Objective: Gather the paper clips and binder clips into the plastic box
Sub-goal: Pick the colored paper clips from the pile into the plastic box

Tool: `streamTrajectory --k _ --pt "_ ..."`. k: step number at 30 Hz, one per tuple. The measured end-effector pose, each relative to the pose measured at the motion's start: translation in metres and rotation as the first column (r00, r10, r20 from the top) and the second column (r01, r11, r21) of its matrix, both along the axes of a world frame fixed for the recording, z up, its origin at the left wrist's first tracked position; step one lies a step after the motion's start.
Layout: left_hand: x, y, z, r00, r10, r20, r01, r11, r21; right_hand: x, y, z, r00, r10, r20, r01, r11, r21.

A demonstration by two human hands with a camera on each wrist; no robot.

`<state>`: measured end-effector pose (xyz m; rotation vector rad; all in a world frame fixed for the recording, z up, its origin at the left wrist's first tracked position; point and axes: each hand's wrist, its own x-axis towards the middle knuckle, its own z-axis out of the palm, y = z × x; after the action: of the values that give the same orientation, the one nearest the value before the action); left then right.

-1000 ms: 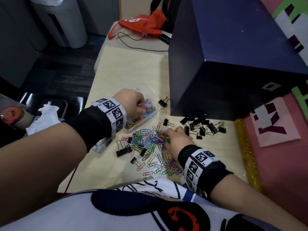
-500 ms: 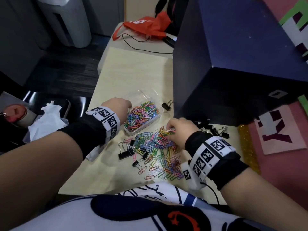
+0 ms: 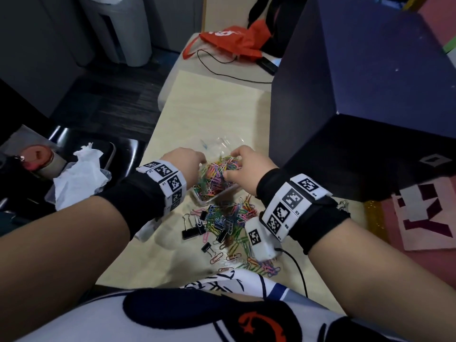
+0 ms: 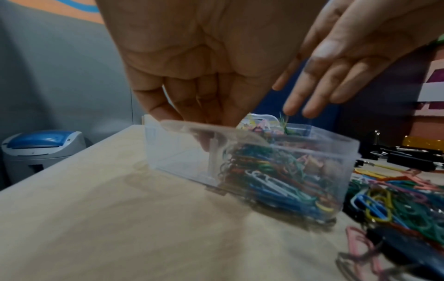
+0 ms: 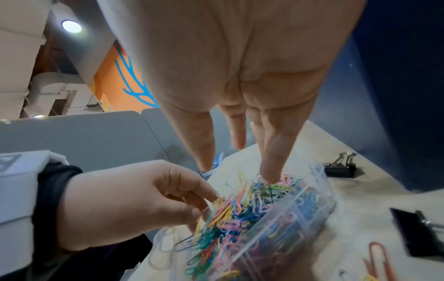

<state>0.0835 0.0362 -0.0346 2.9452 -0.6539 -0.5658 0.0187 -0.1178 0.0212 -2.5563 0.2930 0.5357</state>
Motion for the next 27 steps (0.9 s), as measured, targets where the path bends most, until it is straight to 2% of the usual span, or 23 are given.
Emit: streamTrajectory --k 5,9,12,14,16,18,22,25,27 --pt "-0.002 -0.005 0.001 1.0 0.018 0.022 -0.017 0.999 -0.03 -0.016 -0.021 -0.005 0.999 -0.04 -0.027 0.039 0.999 -0.03" --pt "-0.008 -0.012 0.001 0.996 -0.072 0.047 0.074 0.997 -0.035 -0.037 -0.031 -0.013 0.991 -0.078 -0.111 0.077 0.997 -0.02" --pt "-0.01 -0.013 0.003 0.99 -0.13 0.062 0.133 0.99 -0.051 -0.048 -0.031 -0.018 0.99 -0.049 -0.135 0.045 0.998 -0.038" --pt "-0.005 -0.009 0.006 0.993 -0.103 0.052 0.107 0.991 -0.08 -0.053 -0.029 -0.022 0.989 -0.013 -0.146 0.006 0.999 -0.051" --pt "0.007 -0.004 0.008 0.998 -0.012 0.056 0.018 0.993 -0.118 -0.058 -0.027 -0.026 0.985 0.01 -0.17 -0.02 0.998 -0.059" --pt "0.022 -0.001 0.008 0.998 0.007 0.056 -0.004 0.999 -0.047 -0.062 -0.025 -0.029 0.981 0.024 -0.193 -0.035 0.998 -0.054" --pt "0.043 -0.006 0.004 0.987 -0.161 0.028 0.154 0.974 0.163 -0.069 -0.024 -0.031 0.978 0.056 -0.202 -0.066 0.997 -0.043" --pt "0.047 -0.019 -0.005 0.945 -0.327 0.004 0.308 0.895 0.324 -0.072 -0.026 -0.031 0.976 0.054 -0.209 -0.066 0.997 -0.051" --pt "0.049 -0.023 -0.011 0.881 -0.472 0.028 0.412 0.797 0.442 -0.072 -0.027 -0.031 0.975 0.058 -0.214 -0.072 0.996 -0.058"
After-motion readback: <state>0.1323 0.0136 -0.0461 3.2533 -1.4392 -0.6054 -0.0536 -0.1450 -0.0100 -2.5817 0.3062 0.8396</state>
